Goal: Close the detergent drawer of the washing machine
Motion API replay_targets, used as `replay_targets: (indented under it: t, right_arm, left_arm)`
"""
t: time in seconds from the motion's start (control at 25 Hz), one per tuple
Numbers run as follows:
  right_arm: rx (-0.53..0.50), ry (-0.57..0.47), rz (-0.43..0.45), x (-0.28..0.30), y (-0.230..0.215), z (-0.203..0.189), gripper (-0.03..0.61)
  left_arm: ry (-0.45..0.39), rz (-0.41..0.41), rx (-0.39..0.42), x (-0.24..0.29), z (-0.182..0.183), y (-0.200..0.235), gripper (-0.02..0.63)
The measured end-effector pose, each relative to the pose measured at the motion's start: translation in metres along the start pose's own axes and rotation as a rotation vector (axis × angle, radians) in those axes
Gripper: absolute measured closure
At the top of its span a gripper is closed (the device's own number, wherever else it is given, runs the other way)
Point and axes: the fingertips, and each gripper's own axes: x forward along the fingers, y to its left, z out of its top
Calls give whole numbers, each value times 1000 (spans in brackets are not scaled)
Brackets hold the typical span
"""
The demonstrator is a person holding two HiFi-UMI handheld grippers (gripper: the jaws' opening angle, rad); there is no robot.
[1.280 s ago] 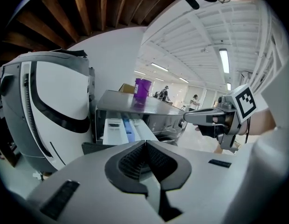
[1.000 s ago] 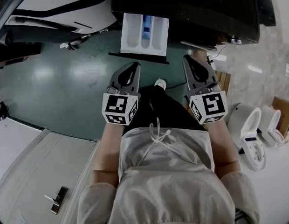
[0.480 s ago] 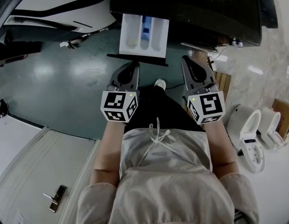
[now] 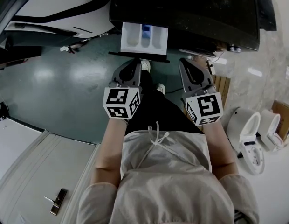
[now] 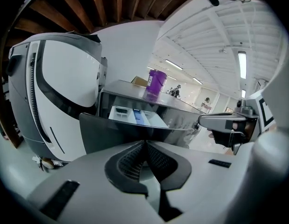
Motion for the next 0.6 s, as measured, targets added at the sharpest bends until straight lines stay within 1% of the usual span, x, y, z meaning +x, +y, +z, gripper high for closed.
replay_targets:
  t: [0.12,0.28,0.48,0.6]
  right_arm:
    - [5,-8,-13,8,-5,6,574]
    - [21,1,-28,15,-11,12,574]
    - [31,20,-28,30,-14,15,574]
    - [38,19,-31,39,-17,19,574]
  left_arm:
    - [-7,-9,19,11,9,3,592]
    - [3,-21,41,24,19,7,592]
    - [3,-48,47,38,31,12,592]
    - [4,-50,48,45,37,15,592]
